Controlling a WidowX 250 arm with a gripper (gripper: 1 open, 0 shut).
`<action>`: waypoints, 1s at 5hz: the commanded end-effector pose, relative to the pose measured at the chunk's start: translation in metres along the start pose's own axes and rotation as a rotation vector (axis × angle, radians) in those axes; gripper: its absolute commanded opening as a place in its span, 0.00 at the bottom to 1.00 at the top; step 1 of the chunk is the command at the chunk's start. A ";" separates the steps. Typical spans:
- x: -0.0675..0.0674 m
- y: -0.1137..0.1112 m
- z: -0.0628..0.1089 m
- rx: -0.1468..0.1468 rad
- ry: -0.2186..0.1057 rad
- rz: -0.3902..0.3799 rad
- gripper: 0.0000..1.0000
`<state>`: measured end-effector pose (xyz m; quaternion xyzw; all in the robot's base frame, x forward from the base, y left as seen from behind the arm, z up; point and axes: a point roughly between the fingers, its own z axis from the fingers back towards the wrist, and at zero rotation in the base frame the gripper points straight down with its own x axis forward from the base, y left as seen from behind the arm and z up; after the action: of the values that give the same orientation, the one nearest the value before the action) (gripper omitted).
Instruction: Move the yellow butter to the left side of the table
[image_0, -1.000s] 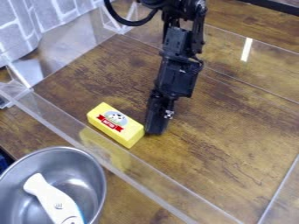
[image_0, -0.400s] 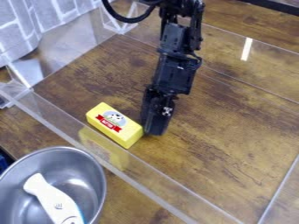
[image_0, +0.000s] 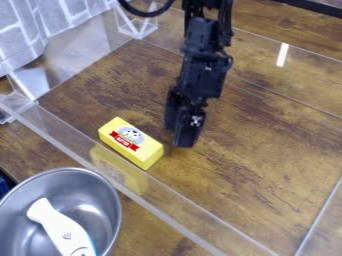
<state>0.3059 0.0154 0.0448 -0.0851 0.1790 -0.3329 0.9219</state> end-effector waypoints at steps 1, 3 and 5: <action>-0.002 -0.009 0.039 0.089 -0.096 0.000 1.00; 0.005 -0.011 0.047 0.138 -0.132 0.035 1.00; 0.013 -0.010 0.050 0.178 -0.156 0.076 1.00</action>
<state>0.3201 0.0076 0.0610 -0.0399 0.1270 -0.2928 0.9469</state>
